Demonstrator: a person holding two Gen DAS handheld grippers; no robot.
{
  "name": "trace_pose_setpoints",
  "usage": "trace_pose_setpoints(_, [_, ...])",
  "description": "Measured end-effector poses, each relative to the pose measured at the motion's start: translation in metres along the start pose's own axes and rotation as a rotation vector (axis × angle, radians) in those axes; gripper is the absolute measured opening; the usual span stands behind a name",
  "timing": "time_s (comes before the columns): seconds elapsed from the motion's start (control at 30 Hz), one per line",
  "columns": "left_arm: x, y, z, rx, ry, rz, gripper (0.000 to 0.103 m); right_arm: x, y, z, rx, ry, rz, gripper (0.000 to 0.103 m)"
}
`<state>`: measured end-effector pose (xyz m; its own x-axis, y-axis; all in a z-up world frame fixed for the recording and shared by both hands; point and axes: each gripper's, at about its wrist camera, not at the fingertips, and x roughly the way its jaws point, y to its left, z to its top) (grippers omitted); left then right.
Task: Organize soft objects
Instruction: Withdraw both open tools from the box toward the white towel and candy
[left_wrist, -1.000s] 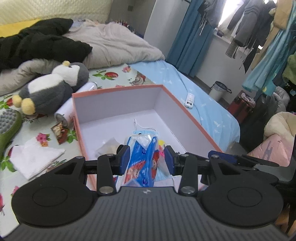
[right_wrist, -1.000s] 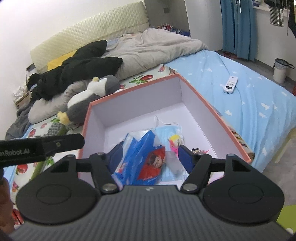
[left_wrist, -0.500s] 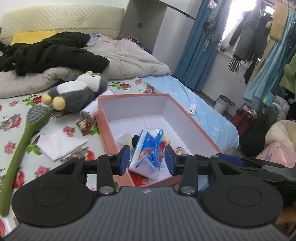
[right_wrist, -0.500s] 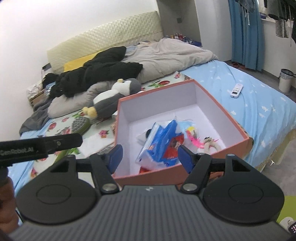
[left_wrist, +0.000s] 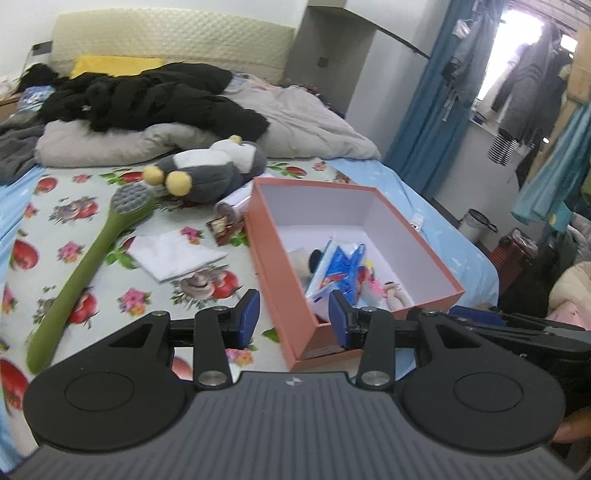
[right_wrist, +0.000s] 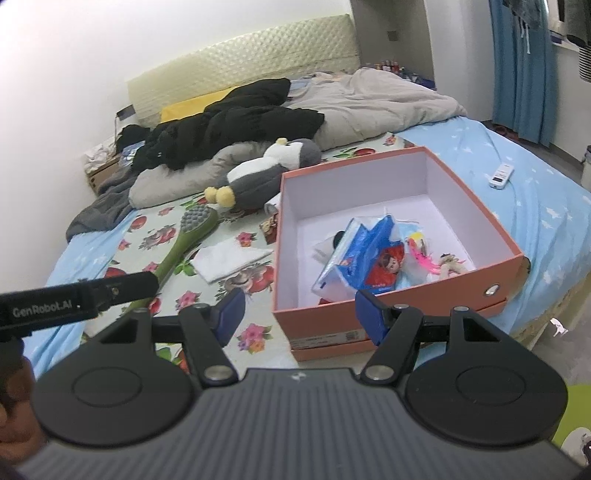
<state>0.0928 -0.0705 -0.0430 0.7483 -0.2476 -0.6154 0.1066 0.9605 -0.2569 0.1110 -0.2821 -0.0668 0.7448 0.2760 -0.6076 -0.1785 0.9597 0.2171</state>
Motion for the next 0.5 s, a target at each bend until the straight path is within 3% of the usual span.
trace_pose_setpoints(0.27, [-0.018, 0.023, -0.010, -0.051, -0.014, 0.065, 0.048, -0.001, 0.022, 0.001, -0.042, -0.006, 0.046, 0.068])
trace_pose_setpoints(0.5, [-0.040, 0.046, -0.018, -0.103, -0.030, 0.123, 0.056, 0.007, 0.050, -0.001, -0.091, 0.019, 0.104, 0.068])
